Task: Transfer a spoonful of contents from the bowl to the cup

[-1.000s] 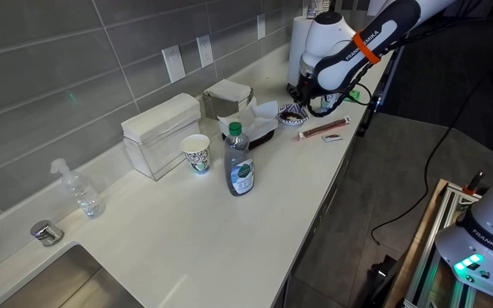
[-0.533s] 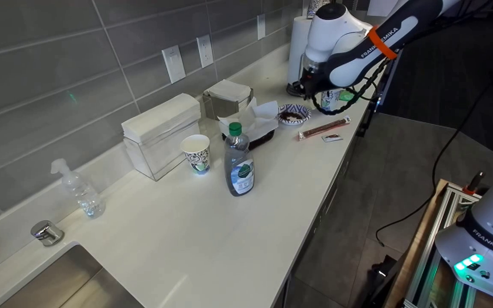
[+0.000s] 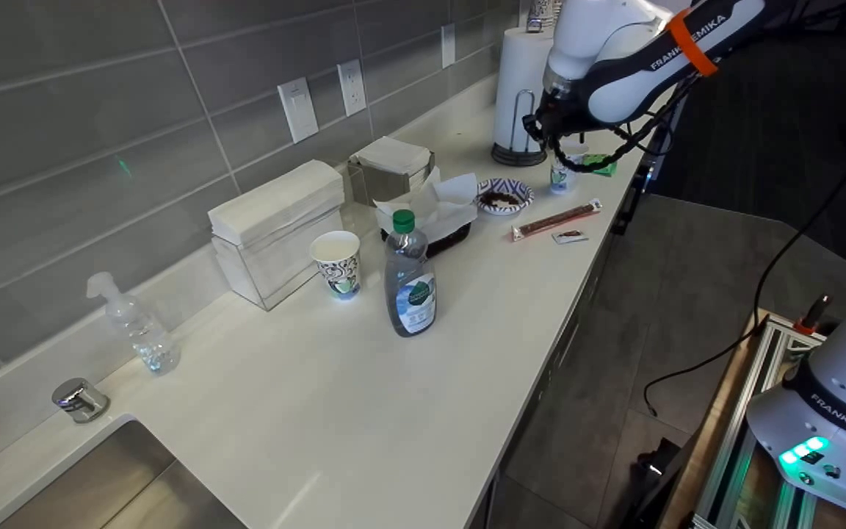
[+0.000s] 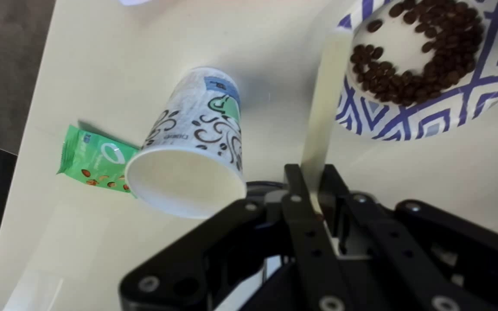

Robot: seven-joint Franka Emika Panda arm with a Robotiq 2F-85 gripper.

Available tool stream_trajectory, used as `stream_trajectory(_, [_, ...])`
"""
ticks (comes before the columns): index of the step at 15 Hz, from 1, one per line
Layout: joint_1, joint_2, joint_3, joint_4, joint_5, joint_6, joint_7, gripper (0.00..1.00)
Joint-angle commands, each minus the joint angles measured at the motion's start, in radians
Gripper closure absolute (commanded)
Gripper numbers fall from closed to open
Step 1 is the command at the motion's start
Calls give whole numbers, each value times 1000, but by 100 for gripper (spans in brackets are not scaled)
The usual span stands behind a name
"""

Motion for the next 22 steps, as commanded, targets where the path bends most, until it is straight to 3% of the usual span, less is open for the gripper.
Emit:
stream_trajectory(1, [-58,-68,34,-42,57,-21,-36,96])
stream_trajectory(9, [-118,-112,41,-98,356,8,-255,96])
stream_trajectory(22, [-181,-75,21,-62,649,43,-492,96])
